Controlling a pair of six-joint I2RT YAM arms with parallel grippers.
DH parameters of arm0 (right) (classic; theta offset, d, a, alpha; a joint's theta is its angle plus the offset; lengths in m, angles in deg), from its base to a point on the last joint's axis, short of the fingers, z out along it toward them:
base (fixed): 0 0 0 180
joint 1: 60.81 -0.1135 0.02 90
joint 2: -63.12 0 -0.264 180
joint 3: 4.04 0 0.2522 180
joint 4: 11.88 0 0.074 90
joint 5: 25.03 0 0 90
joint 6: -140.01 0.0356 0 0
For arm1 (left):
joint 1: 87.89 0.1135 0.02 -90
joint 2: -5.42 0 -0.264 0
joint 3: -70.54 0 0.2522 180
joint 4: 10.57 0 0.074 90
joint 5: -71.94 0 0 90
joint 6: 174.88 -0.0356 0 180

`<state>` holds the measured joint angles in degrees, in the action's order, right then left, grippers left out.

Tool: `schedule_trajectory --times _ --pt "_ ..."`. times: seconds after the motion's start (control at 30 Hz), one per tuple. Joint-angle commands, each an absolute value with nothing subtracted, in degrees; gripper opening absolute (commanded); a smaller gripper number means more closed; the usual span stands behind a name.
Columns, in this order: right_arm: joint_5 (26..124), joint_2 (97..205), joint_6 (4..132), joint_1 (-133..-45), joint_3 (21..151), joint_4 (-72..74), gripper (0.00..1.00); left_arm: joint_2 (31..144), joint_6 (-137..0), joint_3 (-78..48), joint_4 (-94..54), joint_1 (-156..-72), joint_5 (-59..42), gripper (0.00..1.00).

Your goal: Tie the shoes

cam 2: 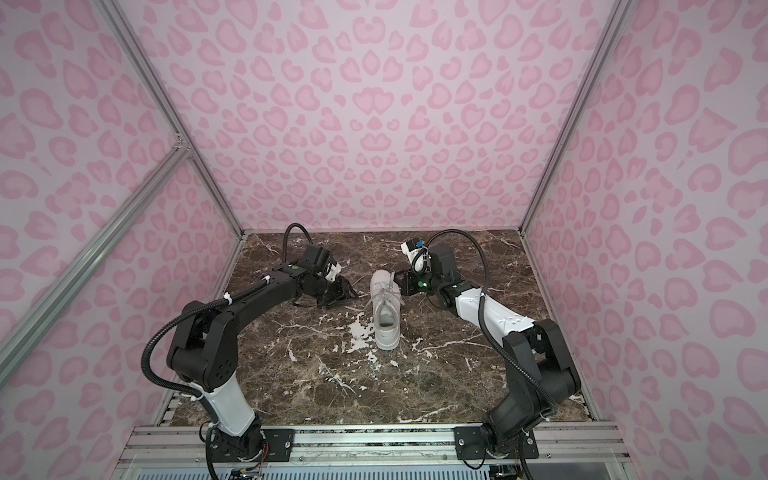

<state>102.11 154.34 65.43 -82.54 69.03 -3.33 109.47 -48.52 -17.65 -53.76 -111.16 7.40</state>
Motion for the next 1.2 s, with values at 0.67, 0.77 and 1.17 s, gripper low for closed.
schedule_trajectory --times 0.67,0.77,1.17 --pt "103.1 153.1 65.3 -81.1 69.2 -0.8 0.03 108.3 -83.4 -8.5 -34.1 -116.5 -0.8 0.54" --pt "103.1 153.1 65.5 -80.8 69.2 -0.2 0.03 110.1 -82.6 -8.4 -31.8 -116.4 0.9 0.54" --pt "105.3 152.8 66.6 -80.5 68.8 0.6 0.03 115.5 -85.7 -9.9 -28.9 -116.4 4.0 0.42"
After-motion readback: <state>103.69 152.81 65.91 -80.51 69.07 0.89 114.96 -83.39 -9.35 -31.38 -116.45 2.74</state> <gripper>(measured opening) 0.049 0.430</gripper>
